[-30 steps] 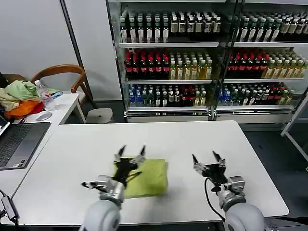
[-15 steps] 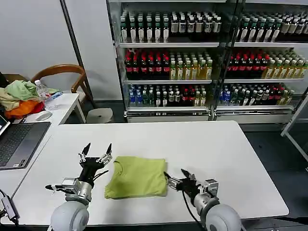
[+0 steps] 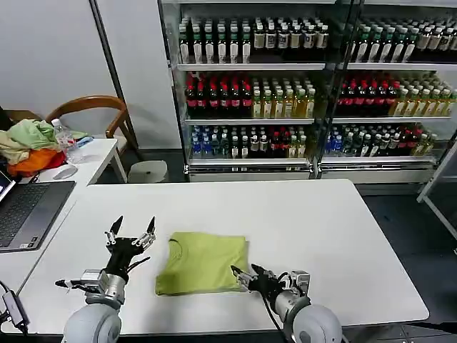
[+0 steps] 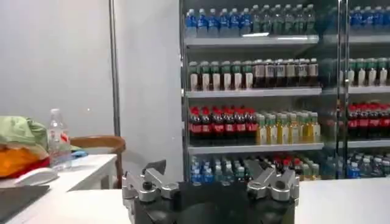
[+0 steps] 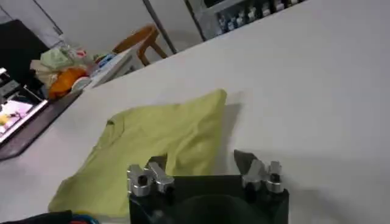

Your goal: Fold and organize the clothes.

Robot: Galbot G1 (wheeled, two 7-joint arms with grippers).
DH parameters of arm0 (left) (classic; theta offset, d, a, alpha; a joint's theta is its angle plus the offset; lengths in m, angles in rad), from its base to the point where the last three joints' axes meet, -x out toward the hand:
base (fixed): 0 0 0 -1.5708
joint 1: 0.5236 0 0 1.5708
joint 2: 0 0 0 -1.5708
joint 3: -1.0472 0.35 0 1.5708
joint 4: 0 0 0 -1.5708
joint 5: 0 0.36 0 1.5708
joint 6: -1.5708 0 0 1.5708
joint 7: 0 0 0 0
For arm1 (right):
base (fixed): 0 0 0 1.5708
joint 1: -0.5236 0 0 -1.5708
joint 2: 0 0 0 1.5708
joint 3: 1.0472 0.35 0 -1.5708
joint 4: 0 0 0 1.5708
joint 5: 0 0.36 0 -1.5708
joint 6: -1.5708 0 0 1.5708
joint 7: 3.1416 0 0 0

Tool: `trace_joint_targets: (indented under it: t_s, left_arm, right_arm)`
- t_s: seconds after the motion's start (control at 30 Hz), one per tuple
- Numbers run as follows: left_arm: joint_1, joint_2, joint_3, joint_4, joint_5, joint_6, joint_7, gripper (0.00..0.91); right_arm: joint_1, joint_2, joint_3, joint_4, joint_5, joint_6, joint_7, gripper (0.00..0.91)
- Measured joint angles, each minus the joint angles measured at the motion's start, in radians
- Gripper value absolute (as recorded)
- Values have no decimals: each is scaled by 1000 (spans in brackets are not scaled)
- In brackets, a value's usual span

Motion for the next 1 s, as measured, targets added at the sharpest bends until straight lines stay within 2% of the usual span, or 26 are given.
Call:
trace_joint_targets:
  t_s: [0.63,1.0]
  left_arm:
    - [3,-4,-6,8,7,-3,3,907]
    - [7,-6,-9,8,7,-2,3,907]
  right_arm:
    - [29,18,-15,-49,55,0,-16,0]
    - [56,-4,30,-28,54,15,-16,0]
